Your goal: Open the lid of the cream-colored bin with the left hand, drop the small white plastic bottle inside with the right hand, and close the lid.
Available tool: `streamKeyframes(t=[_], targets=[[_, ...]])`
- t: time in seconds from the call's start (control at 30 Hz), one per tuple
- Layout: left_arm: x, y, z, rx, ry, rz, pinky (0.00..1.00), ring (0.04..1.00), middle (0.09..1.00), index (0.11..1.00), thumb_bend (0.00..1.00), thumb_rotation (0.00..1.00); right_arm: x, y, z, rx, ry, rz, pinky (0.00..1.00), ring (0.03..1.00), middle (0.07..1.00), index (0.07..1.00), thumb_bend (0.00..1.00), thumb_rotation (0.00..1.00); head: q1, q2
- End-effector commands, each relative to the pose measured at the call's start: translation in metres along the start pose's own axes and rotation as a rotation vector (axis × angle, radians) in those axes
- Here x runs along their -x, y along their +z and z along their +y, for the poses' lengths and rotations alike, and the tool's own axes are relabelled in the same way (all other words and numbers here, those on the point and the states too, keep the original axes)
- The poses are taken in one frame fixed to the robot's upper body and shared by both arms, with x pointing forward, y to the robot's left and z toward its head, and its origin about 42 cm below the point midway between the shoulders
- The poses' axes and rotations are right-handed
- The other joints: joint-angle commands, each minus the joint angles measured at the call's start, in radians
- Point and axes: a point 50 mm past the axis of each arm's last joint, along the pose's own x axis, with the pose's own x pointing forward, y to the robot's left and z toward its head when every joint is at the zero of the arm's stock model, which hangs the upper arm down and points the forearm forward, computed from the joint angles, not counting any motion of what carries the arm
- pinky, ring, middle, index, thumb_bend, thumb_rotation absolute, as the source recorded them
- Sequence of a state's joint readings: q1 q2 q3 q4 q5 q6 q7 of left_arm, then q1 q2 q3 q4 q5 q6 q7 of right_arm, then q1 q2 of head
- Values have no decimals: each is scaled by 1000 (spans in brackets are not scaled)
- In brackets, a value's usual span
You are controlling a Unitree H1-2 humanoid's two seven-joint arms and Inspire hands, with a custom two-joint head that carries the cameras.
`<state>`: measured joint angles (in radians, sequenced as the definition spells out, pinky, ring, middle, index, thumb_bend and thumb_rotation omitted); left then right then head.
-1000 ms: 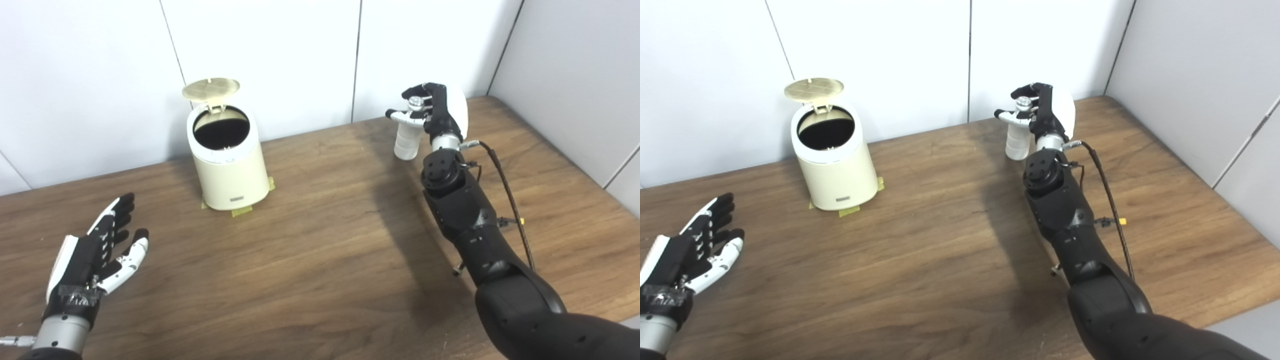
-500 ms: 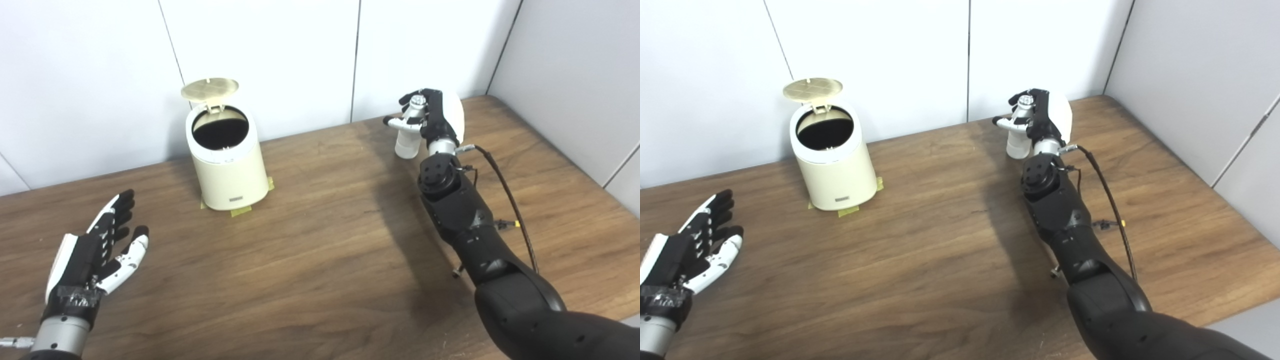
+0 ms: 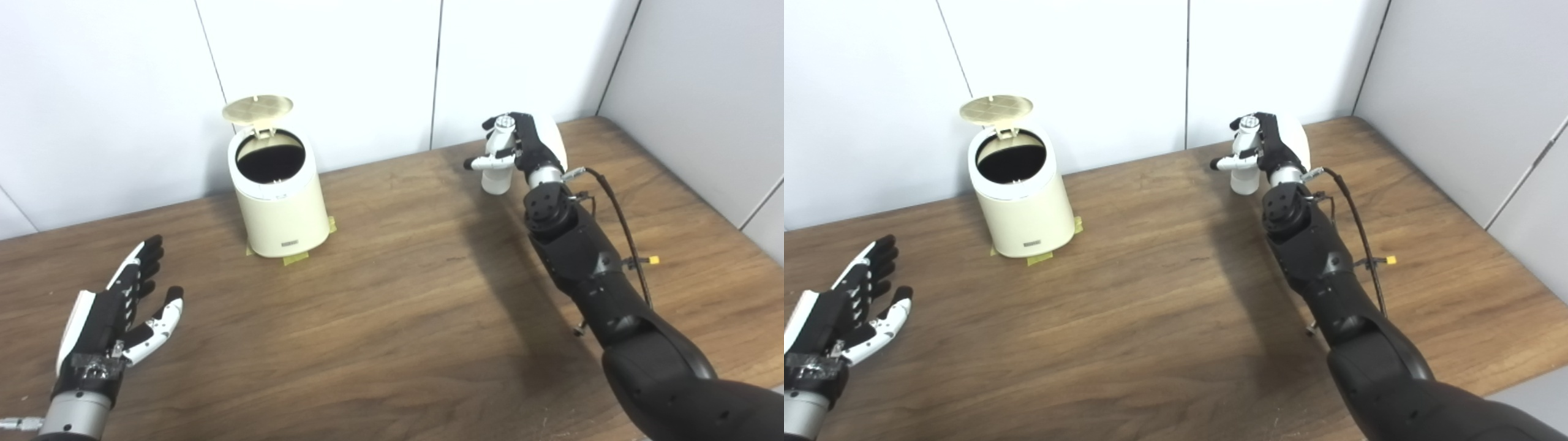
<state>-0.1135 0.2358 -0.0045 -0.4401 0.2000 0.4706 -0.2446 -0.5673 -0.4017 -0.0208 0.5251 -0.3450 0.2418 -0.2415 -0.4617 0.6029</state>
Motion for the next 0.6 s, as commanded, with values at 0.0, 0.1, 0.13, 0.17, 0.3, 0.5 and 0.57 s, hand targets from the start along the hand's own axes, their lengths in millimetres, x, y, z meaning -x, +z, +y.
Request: streamKeyframes(t=[0.0,0.1,0.13,0.17,0.3,0.5,0.57], targets=[[-4,16,6,-13,30,-58,947,956,948,971,113,0,-11,26,-21,0,-37,-70,593,696,747,767,865,106,-1,2],[-4,17,6,-19,30,-60,951,956,949,972,113,0,-12,27,-20,4,-21,-56,638,737,786,787,883,83,0,4],[-4,17,6,-21,30,-61,950,956,950,971,112,0,-12,28,-20,13,-19,-54,647,743,790,787,888,80,-1,4],[-4,17,6,-22,30,-60,951,956,950,970,109,0,-13,28,-21,24,-18,-53,658,748,792,785,895,84,-1,4],[-4,16,7,-21,28,-60,951,955,949,970,105,0,-13,28,-22,51,-12,-58,673,757,794,778,893,95,-3,5],[-5,16,7,-18,24,-58,968,967,959,979,109,0,-13,25,-24,66,-18,-57,662,744,784,764,888,103,-4,7],[-5,16,7,-17,24,-58,965,966,959,978,111,0,-13,23,-24,71,-21,-60,644,731,775,758,892,114,-4,7]])
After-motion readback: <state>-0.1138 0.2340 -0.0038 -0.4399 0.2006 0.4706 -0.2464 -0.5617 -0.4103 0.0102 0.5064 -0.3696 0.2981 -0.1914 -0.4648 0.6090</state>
